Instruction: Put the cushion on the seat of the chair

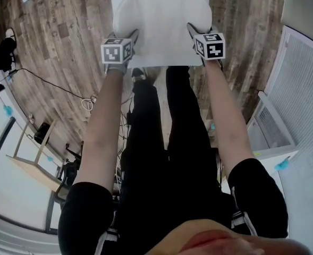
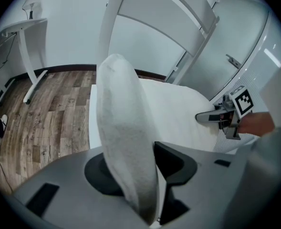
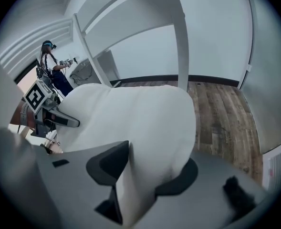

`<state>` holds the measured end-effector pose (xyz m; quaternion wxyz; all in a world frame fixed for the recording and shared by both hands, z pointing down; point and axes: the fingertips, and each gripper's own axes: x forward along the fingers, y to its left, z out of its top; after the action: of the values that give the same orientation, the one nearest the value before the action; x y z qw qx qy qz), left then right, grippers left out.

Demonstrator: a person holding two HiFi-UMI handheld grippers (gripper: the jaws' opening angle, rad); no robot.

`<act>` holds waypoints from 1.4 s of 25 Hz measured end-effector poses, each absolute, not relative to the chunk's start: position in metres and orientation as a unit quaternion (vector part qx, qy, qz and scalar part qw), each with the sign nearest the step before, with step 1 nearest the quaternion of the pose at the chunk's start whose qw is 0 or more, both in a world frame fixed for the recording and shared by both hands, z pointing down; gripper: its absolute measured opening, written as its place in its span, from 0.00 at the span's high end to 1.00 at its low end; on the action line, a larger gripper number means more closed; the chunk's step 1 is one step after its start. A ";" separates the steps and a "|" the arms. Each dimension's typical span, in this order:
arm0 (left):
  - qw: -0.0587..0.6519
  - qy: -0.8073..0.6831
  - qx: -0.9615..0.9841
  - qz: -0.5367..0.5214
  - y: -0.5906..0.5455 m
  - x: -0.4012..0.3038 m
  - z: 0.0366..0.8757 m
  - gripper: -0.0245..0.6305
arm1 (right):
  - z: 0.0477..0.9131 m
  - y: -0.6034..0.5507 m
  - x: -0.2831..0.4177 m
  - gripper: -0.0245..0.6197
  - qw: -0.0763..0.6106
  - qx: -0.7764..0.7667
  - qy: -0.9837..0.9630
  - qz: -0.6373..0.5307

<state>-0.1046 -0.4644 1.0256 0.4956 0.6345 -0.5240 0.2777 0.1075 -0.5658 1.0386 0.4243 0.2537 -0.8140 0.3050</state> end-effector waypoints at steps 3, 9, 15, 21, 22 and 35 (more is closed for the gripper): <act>0.490 -0.528 0.631 0.288 -0.466 -0.108 1.031 0.66 | 1.044 -0.569 0.107 0.66 0.433 0.259 -0.810 0.298; 0.488 -0.535 0.619 0.305 -0.465 -0.112 1.037 0.60 | 1.050 -0.572 0.109 0.61 0.450 0.272 -0.801 0.287; 0.487 -0.542 0.608 0.314 -0.464 -0.120 1.051 0.52 | 1.058 -0.578 0.113 0.55 0.463 0.280 -0.791 0.287; 0.494 -0.549 0.595 0.318 -0.465 -0.126 1.050 0.43 | 1.065 -0.581 0.121 0.48 0.467 0.290 -0.783 0.292; 0.492 -0.553 0.591 0.321 -0.465 -0.129 1.052 0.42 | 1.066 -0.582 0.122 0.47 0.468 0.291 -0.781 0.293; 0.487 -0.586 0.568 0.312 -0.463 -0.144 1.050 0.35 | 1.070 -0.585 0.126 0.44 0.468 0.301 -0.774 0.301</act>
<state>-0.1439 -0.4626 1.0499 0.4868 0.5675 -0.5864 0.3115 0.1261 -0.5852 1.0697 0.4685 0.3008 -0.7743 0.3007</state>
